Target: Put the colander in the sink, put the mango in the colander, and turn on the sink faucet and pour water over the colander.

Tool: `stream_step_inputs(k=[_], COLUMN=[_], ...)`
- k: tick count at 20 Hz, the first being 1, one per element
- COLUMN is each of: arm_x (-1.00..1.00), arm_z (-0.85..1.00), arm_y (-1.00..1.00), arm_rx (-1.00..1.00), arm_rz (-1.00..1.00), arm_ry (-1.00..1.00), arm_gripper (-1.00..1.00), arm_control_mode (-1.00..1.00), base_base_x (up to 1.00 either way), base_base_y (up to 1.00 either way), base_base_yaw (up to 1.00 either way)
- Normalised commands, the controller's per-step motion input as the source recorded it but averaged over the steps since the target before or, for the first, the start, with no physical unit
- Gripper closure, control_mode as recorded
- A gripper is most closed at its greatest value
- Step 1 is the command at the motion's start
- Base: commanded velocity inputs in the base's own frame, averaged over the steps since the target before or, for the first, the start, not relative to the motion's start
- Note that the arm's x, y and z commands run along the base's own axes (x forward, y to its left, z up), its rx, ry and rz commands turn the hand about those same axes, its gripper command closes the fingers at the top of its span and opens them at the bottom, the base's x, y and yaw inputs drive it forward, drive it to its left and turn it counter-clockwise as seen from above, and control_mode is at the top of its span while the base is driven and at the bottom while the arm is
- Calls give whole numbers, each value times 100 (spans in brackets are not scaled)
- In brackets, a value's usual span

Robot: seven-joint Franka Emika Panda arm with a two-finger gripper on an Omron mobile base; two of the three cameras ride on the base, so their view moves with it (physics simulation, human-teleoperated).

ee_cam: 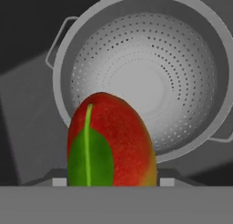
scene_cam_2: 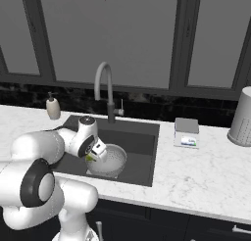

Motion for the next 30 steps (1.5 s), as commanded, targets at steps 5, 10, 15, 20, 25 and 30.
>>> stream_step_inputs(k=[5, 10, 15, 20, 25, 30], arm_x=[0, 2, 9, 11, 26, 7], arm_z=[-31, -34, -45, -31, 0, 0], arm_y=[-27, 0, 0, 0, 0, 0], arm_rx=[0, 0, -1, -1, 0, 0], arm_rz=[0, 0, 0, 0, 0, 0], arm_ry=[0, 0, 0, 0, -1, 0], arm_gripper=[100, 100, 100, 100, -100, -100], arm_control_mode=[-100, -100, -100, -100, -100, -100], base_base_x=[0, 0, 0, 0, 0, 0], base_base_y=[0, 0, 0, 0, 0, 0], base_base_yaw=[0, 0, 0, 0, 0, 0])
